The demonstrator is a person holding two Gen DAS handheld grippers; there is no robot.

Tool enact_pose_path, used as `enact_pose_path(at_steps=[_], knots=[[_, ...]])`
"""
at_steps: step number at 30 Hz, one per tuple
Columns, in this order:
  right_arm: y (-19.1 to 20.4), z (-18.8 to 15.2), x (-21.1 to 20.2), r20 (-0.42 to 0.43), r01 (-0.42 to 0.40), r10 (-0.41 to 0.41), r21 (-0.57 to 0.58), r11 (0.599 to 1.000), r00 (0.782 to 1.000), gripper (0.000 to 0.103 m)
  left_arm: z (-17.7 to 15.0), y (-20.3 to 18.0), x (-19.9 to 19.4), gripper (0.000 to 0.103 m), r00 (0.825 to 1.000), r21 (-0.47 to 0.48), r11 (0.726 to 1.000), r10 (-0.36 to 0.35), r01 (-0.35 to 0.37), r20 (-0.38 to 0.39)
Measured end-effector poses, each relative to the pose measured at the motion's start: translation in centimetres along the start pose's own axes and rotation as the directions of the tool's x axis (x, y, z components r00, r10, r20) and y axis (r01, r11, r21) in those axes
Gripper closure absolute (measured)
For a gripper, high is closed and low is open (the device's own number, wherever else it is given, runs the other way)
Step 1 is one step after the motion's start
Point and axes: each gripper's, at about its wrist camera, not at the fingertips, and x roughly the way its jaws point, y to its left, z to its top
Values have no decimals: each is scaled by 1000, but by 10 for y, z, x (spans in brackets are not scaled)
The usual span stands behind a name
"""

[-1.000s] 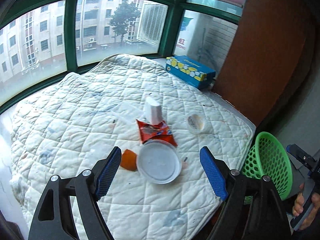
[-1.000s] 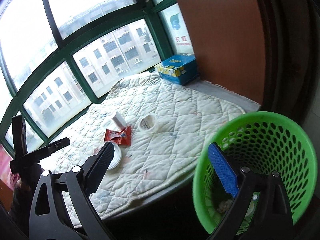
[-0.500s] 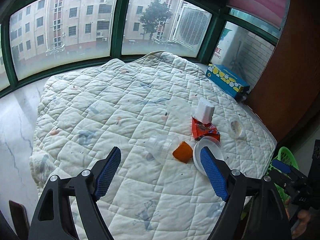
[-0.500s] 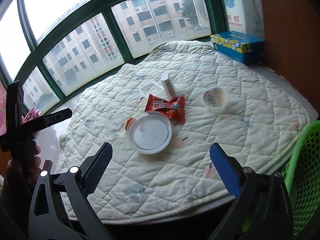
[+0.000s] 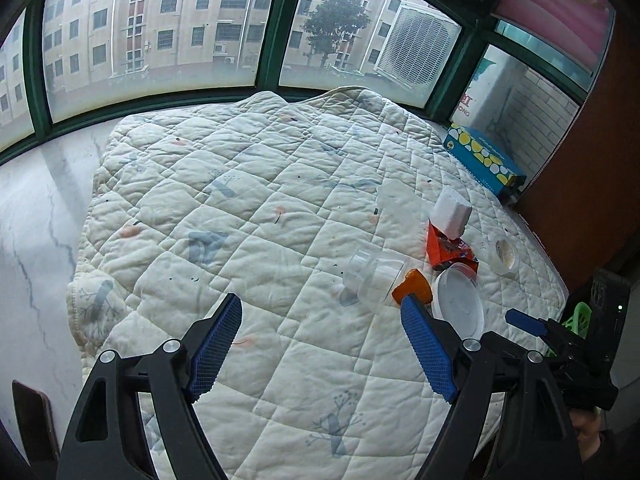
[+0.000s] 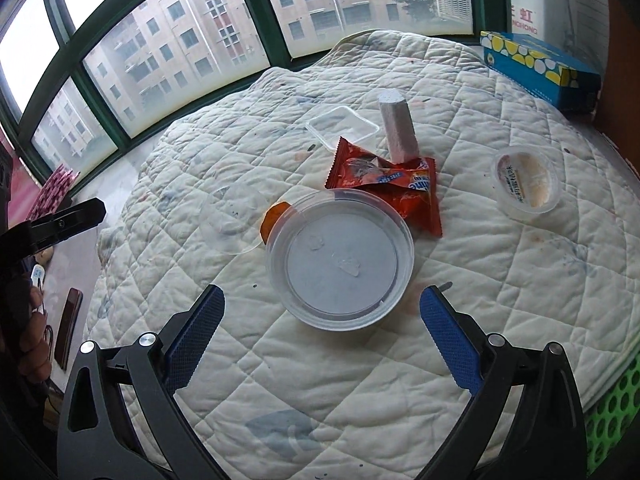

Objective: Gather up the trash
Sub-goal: 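Move both tools back over the bed toward the remaining clear cups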

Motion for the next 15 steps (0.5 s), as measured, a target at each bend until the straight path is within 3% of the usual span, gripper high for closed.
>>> enact_pose_path(at_steps=[15], knots=[[-6, 14, 37, -47, 43, -44, -22, 999, 998, 5, -4, 5, 21, 24, 999, 3, 1000, -10, 10, -48]])
